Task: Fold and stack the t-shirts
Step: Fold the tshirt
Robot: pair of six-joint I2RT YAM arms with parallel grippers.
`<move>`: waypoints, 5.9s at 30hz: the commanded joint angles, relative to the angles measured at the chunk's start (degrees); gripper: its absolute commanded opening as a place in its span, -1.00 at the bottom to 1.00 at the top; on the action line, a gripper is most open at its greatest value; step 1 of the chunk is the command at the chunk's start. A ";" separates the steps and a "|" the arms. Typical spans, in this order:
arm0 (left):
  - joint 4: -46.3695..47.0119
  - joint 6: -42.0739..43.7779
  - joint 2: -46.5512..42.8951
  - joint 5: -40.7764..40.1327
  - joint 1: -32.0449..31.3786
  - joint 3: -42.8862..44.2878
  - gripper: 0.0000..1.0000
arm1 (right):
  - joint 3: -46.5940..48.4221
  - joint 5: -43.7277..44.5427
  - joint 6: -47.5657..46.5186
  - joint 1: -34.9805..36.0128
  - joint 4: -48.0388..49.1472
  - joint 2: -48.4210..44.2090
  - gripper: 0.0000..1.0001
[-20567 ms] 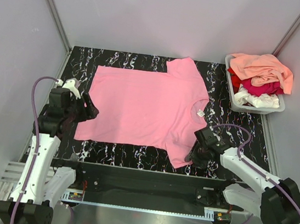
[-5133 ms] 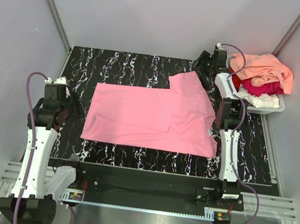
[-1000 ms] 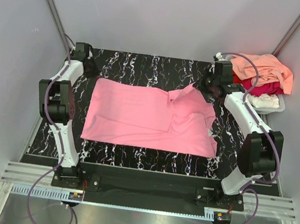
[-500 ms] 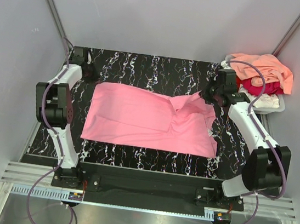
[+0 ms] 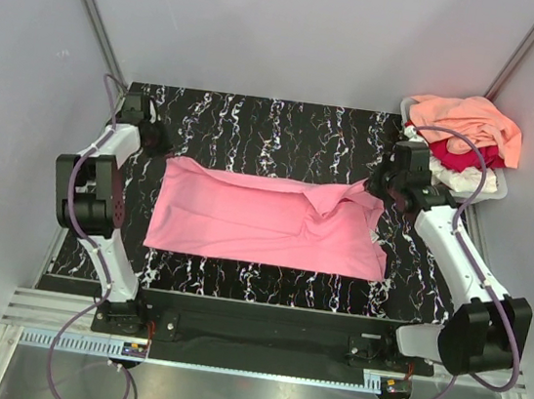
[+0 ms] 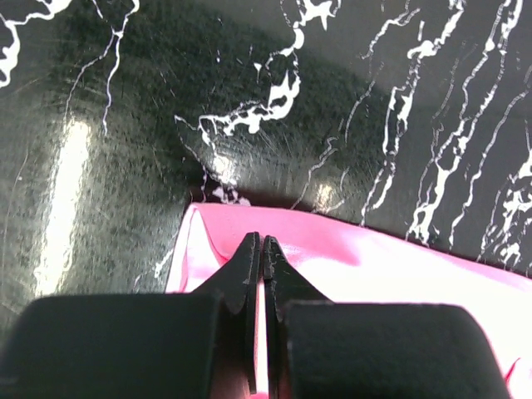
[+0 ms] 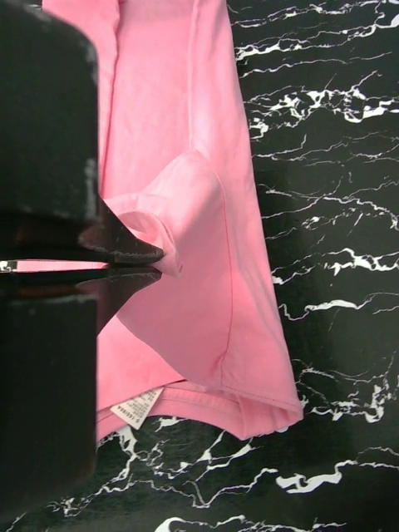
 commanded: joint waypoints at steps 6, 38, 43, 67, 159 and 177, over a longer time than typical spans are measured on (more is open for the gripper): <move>3.07 2.01 -6.75 0.60 0.49 -3.59 -1.00 | -2.85 2.53 1.13 -0.12 -2.30 -6.00 -1.00; -4.57 -0.10 -20.37 -13.61 0.75 -15.10 -0.62 | -16.92 9.37 10.35 -0.12 -11.18 -12.77 -0.24; -4.50 -2.39 -26.15 -15.57 1.19 -18.78 0.16 | -16.92 10.88 12.72 -0.21 -13.56 -14.34 0.68; -3.18 -2.82 -4.38 -8.28 -15.94 -10.26 -0.16 | -10.78 -6.26 16.51 1.02 -0.82 15.60 0.64; -6.78 -41.59 -58.52 -13.12 -58.84 -52.89 -0.21 | -44.78 -24.28 28.99 16.66 3.49 -19.98 0.11; -5.03 -45.27 -59.66 -12.59 -61.12 -57.81 -0.24 | -44.25 -20.15 32.51 25.11 7.10 -14.88 -0.76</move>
